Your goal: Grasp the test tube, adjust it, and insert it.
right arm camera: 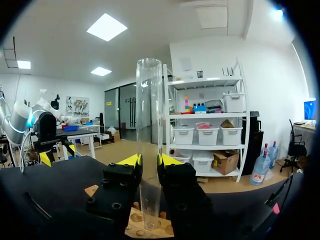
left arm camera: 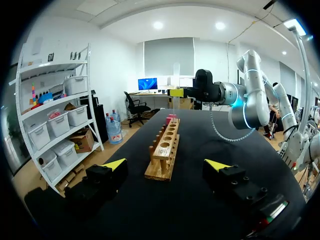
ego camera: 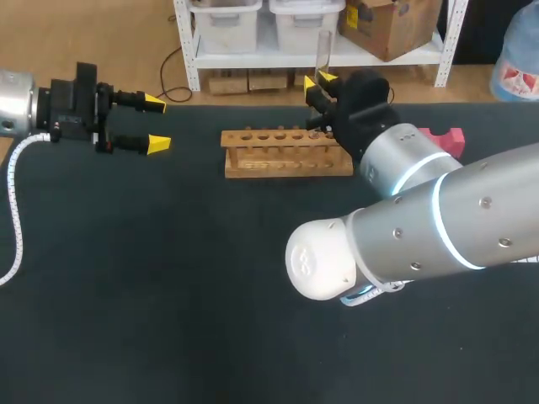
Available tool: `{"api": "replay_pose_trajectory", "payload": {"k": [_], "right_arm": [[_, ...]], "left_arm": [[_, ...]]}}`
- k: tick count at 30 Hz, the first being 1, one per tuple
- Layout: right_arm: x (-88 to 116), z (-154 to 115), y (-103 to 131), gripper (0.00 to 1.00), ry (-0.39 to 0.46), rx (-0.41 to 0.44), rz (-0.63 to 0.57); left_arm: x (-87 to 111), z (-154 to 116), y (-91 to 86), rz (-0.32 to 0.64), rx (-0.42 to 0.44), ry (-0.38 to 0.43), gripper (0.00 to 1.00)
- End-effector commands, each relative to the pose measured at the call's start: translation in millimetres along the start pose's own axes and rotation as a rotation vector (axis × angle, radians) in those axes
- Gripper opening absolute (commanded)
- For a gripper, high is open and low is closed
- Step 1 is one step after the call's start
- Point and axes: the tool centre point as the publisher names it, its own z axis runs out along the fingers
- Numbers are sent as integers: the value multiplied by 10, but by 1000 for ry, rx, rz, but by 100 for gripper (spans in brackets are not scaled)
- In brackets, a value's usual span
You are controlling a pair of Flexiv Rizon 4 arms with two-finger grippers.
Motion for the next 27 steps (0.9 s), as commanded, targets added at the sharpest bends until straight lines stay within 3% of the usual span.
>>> {"api": "replay_pose_trajectory", "payload": {"k": [1, 27], "right_arm": [[3, 14, 11, 0, 0, -2, -1], [157, 107, -37, 0, -1, 9, 2]], "left_arm": [[17, 2, 9, 3, 1, -4, 100], [17, 2, 9, 3, 1, -4, 100]]}}
